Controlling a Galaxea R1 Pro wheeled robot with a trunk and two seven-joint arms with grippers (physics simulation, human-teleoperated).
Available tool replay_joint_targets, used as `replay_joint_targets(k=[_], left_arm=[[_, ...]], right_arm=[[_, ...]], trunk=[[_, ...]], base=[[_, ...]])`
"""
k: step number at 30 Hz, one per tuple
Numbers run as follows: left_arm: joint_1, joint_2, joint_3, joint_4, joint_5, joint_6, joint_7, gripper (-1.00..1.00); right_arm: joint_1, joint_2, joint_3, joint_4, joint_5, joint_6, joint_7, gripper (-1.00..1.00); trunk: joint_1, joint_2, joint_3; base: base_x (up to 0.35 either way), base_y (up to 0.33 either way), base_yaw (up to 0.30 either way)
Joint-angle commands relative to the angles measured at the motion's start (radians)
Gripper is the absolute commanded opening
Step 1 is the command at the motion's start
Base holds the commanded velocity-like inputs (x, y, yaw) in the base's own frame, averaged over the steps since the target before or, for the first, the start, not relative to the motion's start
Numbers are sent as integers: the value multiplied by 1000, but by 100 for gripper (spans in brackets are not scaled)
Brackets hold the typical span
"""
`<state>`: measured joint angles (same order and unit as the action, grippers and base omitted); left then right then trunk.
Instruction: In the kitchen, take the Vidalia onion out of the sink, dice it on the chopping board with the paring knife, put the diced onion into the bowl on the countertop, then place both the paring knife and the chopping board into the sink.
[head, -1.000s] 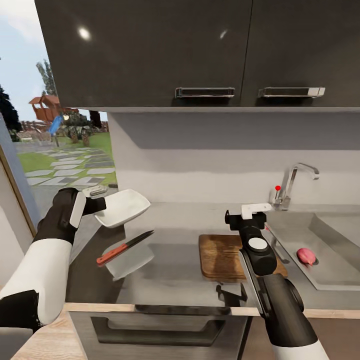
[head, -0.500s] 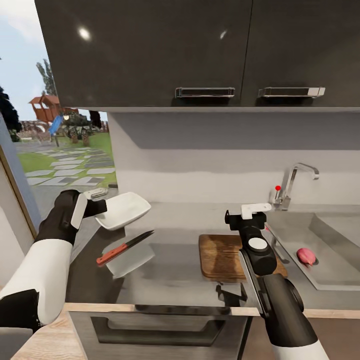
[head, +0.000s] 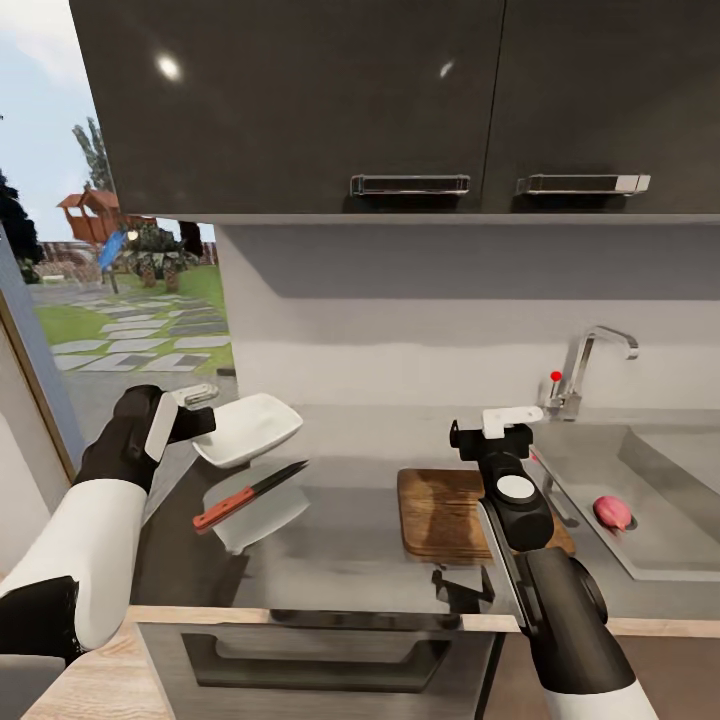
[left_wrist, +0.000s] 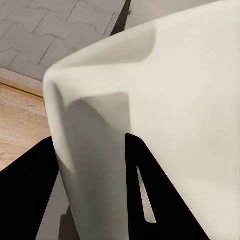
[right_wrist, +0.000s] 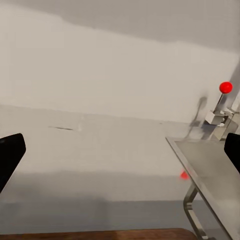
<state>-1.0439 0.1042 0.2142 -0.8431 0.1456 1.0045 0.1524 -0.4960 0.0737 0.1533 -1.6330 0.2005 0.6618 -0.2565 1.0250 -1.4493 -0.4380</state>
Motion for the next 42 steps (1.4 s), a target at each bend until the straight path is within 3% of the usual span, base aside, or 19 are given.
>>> replay_joint_targets(k=[1, 42], left_arm=[[-1, 0, 1, -1, 12, 3, 9, -100], [-1, 0, 0, 23, 11, 2, 10, -100]], right_arm=[[-1, 0, 1, -1, 4, 7, -3, 100], [-1, -1, 2, 1, 4, 7, -3, 100]], trunk=[[0, -1, -1], [0, -1, -1]], base=[[0, 0, 0], [0, 0, 0]])
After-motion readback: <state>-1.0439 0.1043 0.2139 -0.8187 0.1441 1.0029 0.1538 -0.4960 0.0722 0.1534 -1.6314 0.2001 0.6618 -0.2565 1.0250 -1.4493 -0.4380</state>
